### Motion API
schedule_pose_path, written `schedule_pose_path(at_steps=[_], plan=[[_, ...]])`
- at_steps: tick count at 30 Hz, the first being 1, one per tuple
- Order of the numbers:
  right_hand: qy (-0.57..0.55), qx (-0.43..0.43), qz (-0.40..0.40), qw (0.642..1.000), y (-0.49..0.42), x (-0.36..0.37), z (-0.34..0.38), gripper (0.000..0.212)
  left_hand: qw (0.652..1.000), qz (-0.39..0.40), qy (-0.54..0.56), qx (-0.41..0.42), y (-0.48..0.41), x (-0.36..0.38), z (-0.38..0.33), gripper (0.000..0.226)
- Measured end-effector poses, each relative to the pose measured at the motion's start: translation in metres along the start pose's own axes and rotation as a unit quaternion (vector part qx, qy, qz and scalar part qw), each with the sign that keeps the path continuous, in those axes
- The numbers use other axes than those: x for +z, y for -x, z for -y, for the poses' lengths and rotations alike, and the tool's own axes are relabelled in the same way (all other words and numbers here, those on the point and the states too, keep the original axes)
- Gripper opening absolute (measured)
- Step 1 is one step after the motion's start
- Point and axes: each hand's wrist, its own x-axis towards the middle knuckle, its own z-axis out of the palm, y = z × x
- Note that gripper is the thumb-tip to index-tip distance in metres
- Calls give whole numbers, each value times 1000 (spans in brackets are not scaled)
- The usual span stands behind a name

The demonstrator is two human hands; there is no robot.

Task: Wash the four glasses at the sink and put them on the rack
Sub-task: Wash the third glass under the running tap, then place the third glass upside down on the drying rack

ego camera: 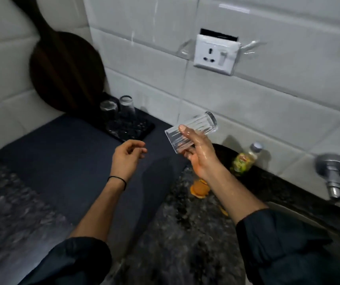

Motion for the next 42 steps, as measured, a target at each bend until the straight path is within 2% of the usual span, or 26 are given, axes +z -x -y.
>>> schedule_pose_path(at_steps=[4, 8, 12, 15, 21, 24, 33, 37, 42], plan=[[51, -6, 1, 999, -56, 55, -18, 40, 995, -72, -73, -12, -51, -36, 26, 19], [130, -73, -30, 988, -112, 102, -45, 24, 980, -73, -185, -5, -94, -55, 53, 23], [252, -117, -95, 956, -161, 128, -67, 59, 966, -55, -253, 22, -123, -58, 75, 28], [313, -148, -116, 931, -193, 133, -77, 72, 955, -54, -288, 52, -137, -54, 86, 27], [354, -182, -108, 911, -229, 130, -83, 76, 940, -89, -327, 50, -149, -44, 103, 33], [363, -201, -95, 905, -232, 128, -87, 71, 934, -102, -338, 56, -150, -42, 108, 36], [379, -249, -89, 887, -232, 120, -88, 69, 942, -115, -311, 51, -148, -40, 110, 39], [386, -252, -89, 883, -232, 119, -87, 69, 941, -114, -315, 52, -147, -41, 109, 39], [371, -222, -96, 897, -233, 112, -89, 71, 940, -111, -317, 55, -144, -40, 108, 41]])
